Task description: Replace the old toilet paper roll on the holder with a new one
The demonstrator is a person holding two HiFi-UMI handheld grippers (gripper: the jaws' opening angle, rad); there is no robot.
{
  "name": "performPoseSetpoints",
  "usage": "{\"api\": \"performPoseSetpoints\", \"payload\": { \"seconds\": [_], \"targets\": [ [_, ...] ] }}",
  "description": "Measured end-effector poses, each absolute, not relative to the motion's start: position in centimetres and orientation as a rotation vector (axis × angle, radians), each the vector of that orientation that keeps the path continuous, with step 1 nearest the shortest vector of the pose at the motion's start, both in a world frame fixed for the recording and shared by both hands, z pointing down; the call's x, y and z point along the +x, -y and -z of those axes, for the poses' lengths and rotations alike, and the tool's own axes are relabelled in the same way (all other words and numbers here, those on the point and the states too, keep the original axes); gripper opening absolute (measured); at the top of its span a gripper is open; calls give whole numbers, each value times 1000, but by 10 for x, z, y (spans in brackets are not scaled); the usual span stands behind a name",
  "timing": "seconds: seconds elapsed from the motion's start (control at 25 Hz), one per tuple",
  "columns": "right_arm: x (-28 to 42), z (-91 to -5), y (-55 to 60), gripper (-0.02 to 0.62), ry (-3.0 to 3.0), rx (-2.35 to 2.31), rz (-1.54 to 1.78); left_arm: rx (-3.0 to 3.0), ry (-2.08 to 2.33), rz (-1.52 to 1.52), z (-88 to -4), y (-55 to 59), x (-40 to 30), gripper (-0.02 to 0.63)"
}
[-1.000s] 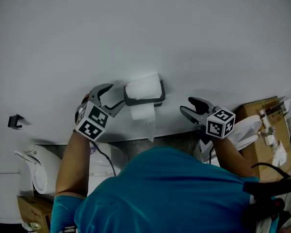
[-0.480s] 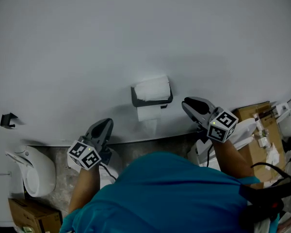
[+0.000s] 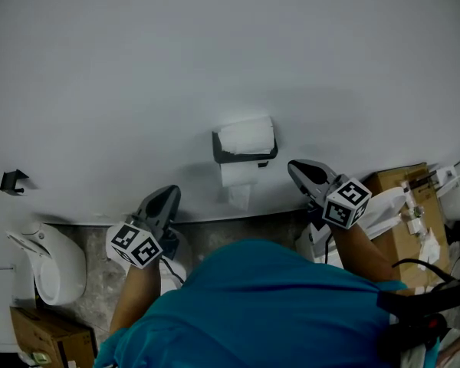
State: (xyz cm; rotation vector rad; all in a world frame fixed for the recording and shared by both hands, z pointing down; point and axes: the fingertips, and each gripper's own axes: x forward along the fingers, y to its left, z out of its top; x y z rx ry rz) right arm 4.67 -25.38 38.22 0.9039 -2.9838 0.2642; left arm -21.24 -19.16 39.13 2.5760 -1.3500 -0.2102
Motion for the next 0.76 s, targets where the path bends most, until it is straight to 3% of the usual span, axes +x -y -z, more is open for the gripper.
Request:
{"api": "performPoseSetpoints", "payload": {
  "seconds": [0.76],
  "targets": [
    [45,-386,255,2,2957,881,-230,2604,1336,233,-392,193,-209,9]
  ]
}}
